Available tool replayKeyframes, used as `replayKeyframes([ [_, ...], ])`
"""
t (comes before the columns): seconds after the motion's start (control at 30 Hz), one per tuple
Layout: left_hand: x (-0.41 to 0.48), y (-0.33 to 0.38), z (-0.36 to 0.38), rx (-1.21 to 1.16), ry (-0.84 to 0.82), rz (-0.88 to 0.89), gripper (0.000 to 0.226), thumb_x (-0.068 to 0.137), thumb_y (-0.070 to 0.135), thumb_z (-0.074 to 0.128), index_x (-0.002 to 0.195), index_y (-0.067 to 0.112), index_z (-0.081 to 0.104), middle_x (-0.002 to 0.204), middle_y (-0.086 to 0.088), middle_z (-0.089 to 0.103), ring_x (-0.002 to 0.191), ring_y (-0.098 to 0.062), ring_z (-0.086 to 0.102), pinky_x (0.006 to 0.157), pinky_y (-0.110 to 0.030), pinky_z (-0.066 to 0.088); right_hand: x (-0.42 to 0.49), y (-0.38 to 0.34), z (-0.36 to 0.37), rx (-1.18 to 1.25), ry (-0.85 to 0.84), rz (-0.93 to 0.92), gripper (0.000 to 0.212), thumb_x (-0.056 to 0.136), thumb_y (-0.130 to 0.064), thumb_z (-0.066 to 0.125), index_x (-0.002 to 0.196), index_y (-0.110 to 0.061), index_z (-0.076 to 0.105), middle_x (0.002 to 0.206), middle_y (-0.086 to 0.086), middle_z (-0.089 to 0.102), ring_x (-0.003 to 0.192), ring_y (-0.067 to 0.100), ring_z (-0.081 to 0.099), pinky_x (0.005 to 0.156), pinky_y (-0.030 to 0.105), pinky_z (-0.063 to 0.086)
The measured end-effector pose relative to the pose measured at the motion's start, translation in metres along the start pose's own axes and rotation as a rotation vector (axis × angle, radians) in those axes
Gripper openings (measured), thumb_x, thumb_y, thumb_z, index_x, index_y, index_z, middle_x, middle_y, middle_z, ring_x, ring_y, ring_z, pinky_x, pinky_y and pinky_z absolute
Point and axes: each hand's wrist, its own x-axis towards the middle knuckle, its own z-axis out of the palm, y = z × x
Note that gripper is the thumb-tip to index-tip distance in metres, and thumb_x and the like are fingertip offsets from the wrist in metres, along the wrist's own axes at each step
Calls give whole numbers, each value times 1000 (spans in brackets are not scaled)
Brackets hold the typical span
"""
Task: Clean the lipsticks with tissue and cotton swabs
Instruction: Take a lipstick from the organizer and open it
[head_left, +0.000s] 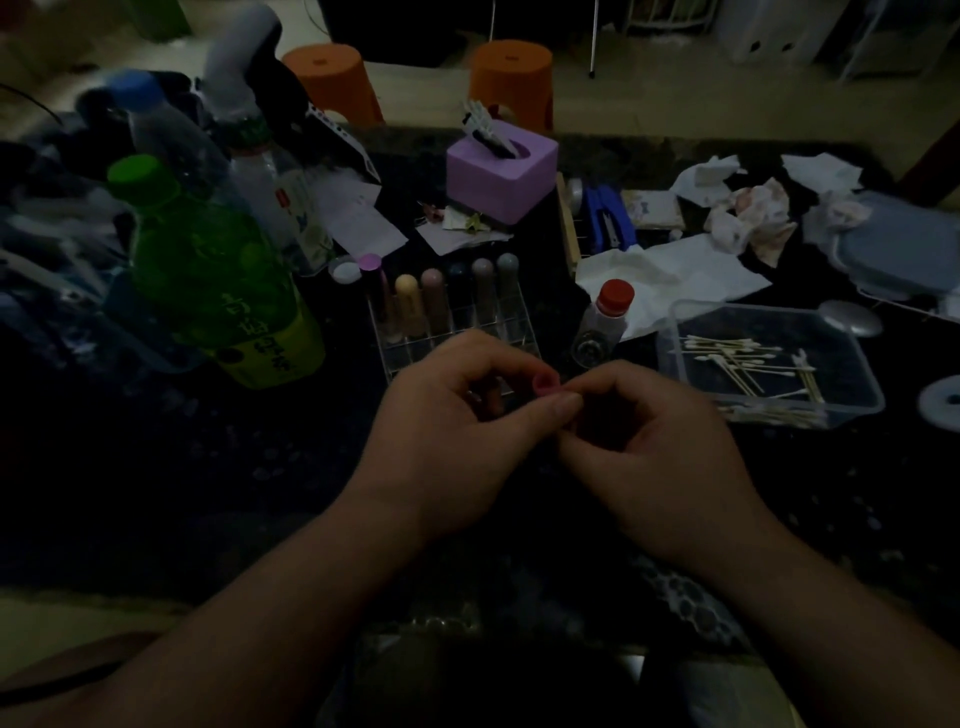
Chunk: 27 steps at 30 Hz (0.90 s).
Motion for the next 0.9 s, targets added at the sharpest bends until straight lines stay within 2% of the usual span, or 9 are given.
replayKeyframes([
  [0.17, 0, 4, -6, -200, 1, -29, 15, 78, 31, 78, 89, 22, 77, 92, 3, 72, 86, -22, 68, 78, -39, 58, 1, -7, -2, 323, -35, 127, 26, 69, -26, 77, 93, -17, 72, 89, 0, 76, 85, 14, 73, 73, 20, 57],
  [0.23, -1, 7, -8, -326, 15, -70, 19, 75, 32, 76, 88, 18, 77, 90, 1, 73, 88, -20, 70, 80, -34, 59, 3, -8, -4, 489, -59, 199, 25, 66, -24, 74, 90, -16, 75, 94, 4, 76, 91, 19, 73, 74, 22, 58],
  [0.33, -3, 13, -7, -534, 44, -100, 20, 73, 26, 75, 86, 12, 75, 79, 3, 72, 75, -8, 69, 70, -21, 54, 4, -9, -1, 743, -111, 281, 26, 71, -21, 68, 95, -17, 78, 106, 11, 74, 98, 28, 69, 67, 27, 58],
  [0.43, -3, 17, -3, -535, 74, -59, 18, 73, 25, 74, 86, 13, 75, 81, 4, 72, 79, -7, 70, 72, -19, 54, 5, -10, 6, 1006, -170, 321, 35, 82, -17, 61, 113, -4, 71, 118, 13, 69, 90, 22, 60, 56, 21, 46],
  [0.53, -2, 17, -3, -537, 95, -21, 15, 74, 23, 74, 84, 11, 74, 82, 3, 69, 78, -9, 70, 72, -19, 54, 7, -12, 12, 1130, -203, 332, 31, 81, -20, 60, 104, -5, 75, 91, 5, 65, 67, 9, 46, 51, 19, 37],
  [0.6, -1, 17, -3, -581, 90, -11, 13, 76, 18, 73, 84, 7, 73, 81, 2, 68, 74, -10, 70, 69, -19, 54, 7, -13, 12, 1131, -234, 361, 30, 86, -26, 57, 100, -9, 76, 77, 1, 56, 59, 7, 40, 50, 21, 29],
  [0.7, -2, 16, -4, -572, 88, 13, 16, 75, 17, 73, 84, 4, 73, 81, 0, 68, 71, -11, 70, 68, -18, 54, 8, -13, 11, 1051, -298, 424, 35, 95, -38, 49, 90, -11, 69, 69, 2, 45, 52, 9, 31, 49, 24, 17],
  [0.83, -1, 14, -5, -581, 93, -3, 21, 74, 18, 74, 85, 1, 72, 79, 0, 69, 74, -9, 69, 70, -17, 52, 8, -13, 12, 944, -315, 524, 48, 93, -51, 47, 67, -11, 48, 58, 3, 31, 45, 12, 20, 46, 26, 11],
  [0.9, -2, 15, -4, -598, 81, -15, 21, 74, 18, 74, 86, 0, 72, 77, 1, 69, 75, -9, 69, 71, -17, 52, 7, -14, 12, 946, -317, 520, 48, 92, -52, 47, 67, -11, 51, 57, 4, 31, 44, 12, 20, 45, 26, 11],
])
